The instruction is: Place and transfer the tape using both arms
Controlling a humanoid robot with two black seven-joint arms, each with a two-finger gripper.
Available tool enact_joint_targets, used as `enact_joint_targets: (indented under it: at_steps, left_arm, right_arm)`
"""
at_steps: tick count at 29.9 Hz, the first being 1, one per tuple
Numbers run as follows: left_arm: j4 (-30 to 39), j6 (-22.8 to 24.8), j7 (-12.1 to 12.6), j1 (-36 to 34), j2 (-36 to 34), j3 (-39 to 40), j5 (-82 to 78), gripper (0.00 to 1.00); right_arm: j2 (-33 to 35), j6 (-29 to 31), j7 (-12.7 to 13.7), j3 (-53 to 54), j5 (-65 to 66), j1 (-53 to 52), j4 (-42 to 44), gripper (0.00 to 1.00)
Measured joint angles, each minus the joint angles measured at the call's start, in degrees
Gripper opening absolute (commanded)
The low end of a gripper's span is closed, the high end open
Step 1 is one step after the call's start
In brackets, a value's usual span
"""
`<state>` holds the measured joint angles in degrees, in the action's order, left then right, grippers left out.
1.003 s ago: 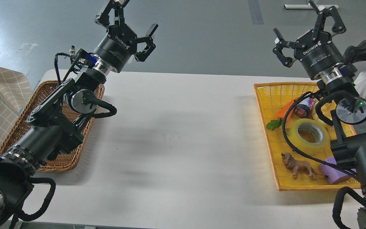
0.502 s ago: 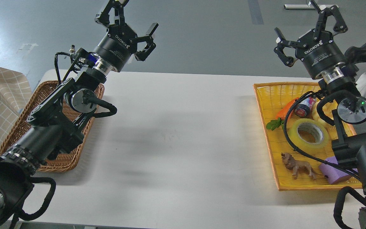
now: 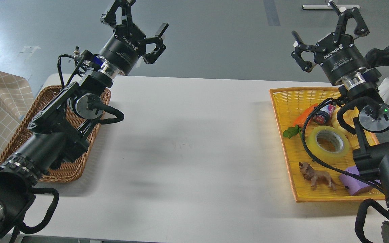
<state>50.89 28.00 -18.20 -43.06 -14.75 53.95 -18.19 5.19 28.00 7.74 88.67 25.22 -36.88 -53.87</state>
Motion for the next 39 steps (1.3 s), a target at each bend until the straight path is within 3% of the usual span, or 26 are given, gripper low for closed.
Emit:
enact_joint_targets:
  at_steps: [20, 35, 39]
  left_arm:
    - [0.0, 0.0, -0.17, 0.26, 0.28, -0.07, 0.0, 0.98]
    - [0.0, 0.0, -0.17, 0.18, 0.52, -0.08, 0.0, 0.98]
    - [0.0, 0.0, -0.17, 0.04, 0.45, -0.08, 0.0, 0.98]
  right_arm:
    - [2.23, 0.0, 0.29, -1.47, 0.9, 0.09, -0.33, 1.0]
    - [18.14, 0.0, 0.19, -30.27, 1.91, -5.96, -0.9, 1.0]
    - [20.57, 0.0, 0.0, -37.16, 7.46, -8.86, -1.23, 1.0]
